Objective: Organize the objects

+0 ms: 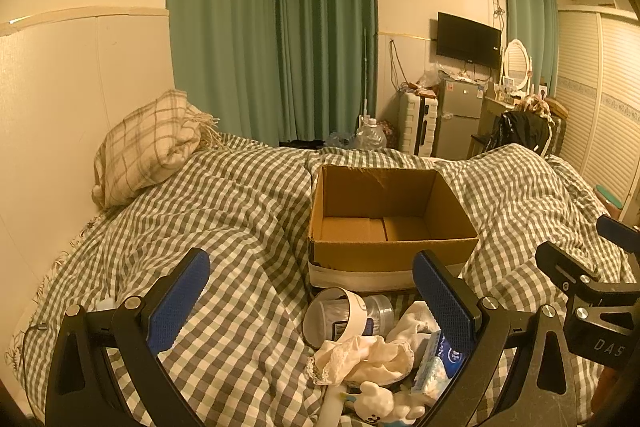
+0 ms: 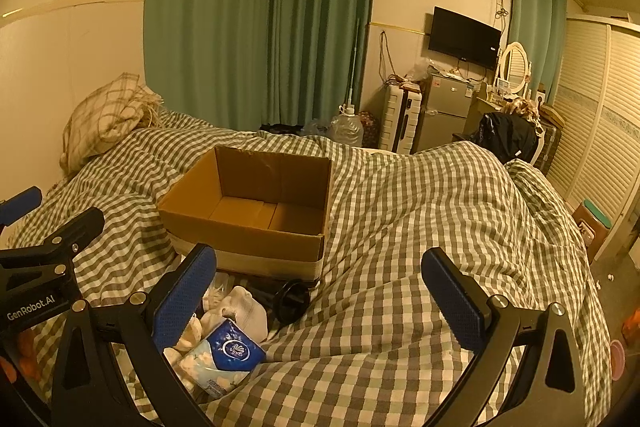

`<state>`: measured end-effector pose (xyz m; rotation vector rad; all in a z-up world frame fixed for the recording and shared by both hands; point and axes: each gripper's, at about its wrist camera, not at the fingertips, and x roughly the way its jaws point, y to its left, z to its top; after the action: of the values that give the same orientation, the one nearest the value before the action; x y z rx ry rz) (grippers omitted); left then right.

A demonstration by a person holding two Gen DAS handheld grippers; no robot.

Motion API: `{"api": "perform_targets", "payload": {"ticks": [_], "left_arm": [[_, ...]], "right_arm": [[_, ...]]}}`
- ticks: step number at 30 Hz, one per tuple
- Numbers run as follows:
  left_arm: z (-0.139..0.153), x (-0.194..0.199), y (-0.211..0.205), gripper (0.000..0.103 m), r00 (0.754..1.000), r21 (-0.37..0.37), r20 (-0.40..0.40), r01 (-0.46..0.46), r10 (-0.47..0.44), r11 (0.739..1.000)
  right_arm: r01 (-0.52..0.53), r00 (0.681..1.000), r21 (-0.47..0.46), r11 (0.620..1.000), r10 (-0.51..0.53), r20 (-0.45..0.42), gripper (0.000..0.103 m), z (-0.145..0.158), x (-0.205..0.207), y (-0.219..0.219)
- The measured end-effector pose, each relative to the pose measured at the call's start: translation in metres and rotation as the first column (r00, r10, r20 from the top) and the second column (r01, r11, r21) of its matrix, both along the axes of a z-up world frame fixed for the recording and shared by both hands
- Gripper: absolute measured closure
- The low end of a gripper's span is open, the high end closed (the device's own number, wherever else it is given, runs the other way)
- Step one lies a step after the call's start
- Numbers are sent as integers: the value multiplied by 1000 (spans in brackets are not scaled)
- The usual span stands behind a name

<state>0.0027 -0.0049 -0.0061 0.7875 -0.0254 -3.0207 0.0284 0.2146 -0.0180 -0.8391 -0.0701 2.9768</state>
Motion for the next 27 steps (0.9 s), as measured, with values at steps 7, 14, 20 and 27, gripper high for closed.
{"api": "perform_targets", "payload": {"ticks": [7,14,20,27], "left_arm": [[6,6,-2,0,1000,1,-10,5,-5,1000],[6,12,-7,0,1000,3,0,5,-5,1000],[-9,15,-12,0,999,-15,49,-1,2,1000],[-59,8,-10,2,981,-55,194,27,-16,998]], "right_arm": [[-12,1000,2,1000,12,-10,0,6,5,-3],[-22,1000,8,1000,23,-17,0,13,16,-4],[-30,1000,25,999,30,2,0,10,24,-3],[-32,997,25,999,30,73,0,-13,18,2]]}}
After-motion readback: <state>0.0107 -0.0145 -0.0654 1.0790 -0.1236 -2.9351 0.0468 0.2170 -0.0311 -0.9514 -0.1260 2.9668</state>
